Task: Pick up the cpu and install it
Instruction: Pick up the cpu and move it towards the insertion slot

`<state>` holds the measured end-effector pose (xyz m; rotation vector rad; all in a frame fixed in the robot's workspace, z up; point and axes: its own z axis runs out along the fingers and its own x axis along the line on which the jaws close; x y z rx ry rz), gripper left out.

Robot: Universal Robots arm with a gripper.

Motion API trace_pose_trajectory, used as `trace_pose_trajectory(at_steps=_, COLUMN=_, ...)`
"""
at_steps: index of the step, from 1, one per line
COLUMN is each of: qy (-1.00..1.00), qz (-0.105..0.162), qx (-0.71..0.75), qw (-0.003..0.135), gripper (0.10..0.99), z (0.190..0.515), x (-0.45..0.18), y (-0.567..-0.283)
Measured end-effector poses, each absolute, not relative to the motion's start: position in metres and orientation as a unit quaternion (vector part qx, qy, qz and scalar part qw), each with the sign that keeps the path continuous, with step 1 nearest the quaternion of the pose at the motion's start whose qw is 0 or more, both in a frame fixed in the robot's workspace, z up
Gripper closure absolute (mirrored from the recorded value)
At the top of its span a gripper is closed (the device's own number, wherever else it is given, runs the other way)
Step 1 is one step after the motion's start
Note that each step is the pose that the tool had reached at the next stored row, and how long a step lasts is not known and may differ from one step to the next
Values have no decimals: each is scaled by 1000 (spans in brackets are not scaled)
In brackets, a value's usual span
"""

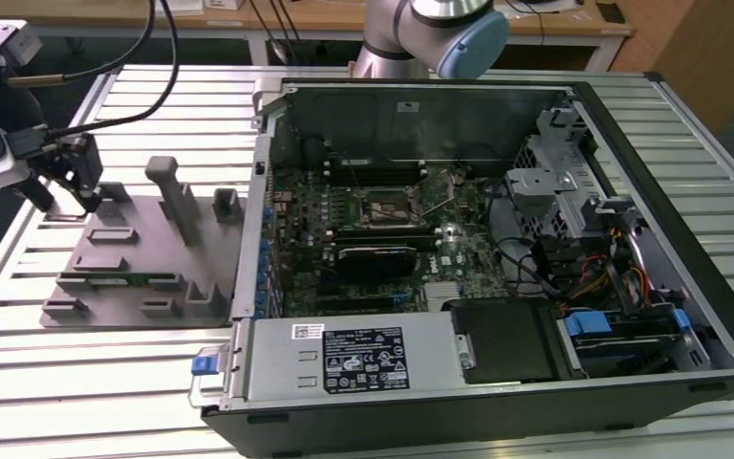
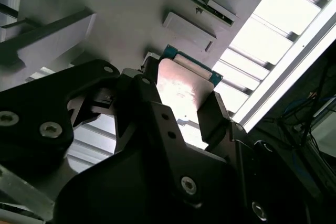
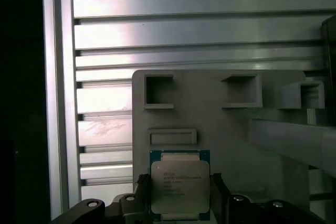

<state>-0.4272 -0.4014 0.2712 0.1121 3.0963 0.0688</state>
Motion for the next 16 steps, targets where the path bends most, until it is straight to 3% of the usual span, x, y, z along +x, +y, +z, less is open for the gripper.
trace_pose_trajectory(at_steps=16, qy=999, qz=22, qx=36, qw=23, gripper=545, z=308, x=-427, y=-401)
